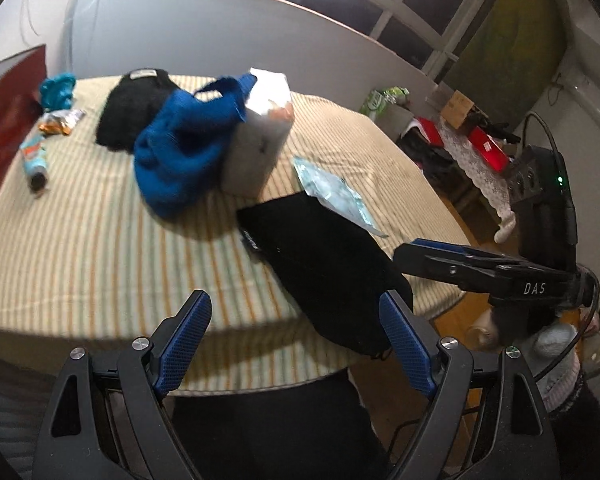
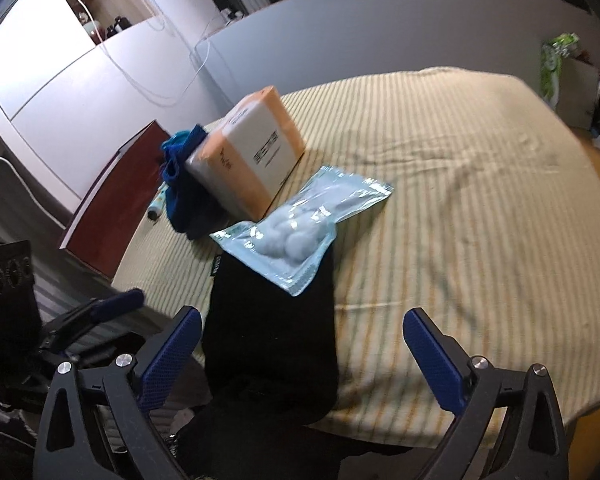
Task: Organize soft objects
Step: 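Reach the right tool to the black fleece pouch and grasp it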
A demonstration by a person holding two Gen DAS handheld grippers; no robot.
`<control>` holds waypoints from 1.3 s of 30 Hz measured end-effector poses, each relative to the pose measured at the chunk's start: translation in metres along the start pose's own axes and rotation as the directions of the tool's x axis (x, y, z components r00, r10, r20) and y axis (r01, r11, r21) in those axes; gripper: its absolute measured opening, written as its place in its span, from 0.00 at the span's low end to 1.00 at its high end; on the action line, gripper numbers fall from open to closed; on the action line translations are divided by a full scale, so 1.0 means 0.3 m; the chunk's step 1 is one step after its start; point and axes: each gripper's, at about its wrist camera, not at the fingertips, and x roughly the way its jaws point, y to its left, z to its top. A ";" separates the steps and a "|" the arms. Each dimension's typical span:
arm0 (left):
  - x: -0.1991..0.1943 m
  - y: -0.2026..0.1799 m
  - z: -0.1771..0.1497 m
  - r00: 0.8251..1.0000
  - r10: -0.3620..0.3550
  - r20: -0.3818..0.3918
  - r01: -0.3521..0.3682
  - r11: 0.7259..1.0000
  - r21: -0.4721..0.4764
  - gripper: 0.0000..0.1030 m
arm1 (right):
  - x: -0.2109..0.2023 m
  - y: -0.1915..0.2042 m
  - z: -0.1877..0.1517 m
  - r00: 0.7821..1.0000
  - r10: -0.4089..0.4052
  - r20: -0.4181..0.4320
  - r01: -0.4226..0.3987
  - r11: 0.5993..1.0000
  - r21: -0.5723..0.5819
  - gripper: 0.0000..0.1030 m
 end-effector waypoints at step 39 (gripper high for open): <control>0.087 -0.087 0.012 0.983 -0.141 -0.121 0.145 0.989 0.028 0.45 | 0.158 0.111 0.037 0.979 0.132 -0.153 -0.124 0.990 0.066 0.61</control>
